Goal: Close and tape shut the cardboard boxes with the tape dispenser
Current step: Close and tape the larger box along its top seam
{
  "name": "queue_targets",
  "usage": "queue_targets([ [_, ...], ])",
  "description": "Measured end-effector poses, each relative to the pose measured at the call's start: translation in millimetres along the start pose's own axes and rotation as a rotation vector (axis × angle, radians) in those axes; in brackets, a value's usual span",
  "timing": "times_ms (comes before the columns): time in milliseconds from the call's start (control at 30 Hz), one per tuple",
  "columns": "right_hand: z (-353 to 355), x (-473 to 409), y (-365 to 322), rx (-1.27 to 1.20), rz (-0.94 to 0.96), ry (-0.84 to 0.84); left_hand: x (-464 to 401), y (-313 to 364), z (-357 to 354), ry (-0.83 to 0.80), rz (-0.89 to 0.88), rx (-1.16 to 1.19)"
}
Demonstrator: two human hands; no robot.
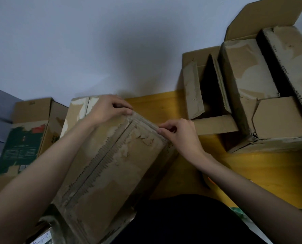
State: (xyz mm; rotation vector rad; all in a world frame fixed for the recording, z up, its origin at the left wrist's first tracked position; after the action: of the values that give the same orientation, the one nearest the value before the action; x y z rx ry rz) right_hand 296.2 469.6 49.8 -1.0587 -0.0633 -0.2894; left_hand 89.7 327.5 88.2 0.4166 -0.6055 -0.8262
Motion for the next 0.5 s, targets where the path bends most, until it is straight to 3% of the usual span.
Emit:
queue_targets([
  [267, 2, 17, 19, -0.151, -0.059, -0.029, 2, -32, 18, 0.161, 0.182, -0.003],
  [500, 4, 10, 19, -0.148, -0.048, -0.016, 9, -38, 3, 0.159, 0.257, 0.006],
])
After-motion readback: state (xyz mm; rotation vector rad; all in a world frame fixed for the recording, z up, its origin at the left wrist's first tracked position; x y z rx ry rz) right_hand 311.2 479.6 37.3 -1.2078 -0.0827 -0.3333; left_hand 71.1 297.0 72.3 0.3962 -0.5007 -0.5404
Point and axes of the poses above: each hand's wrist, its own x-axis away from the middle knuckle, its own z-axis out of the back of the hand, y = z × x, the point moved 7 cm from there along -x, towards the middle knuckle, and after that the axes turned 13 degrees about -y, right-handed, at the moved point
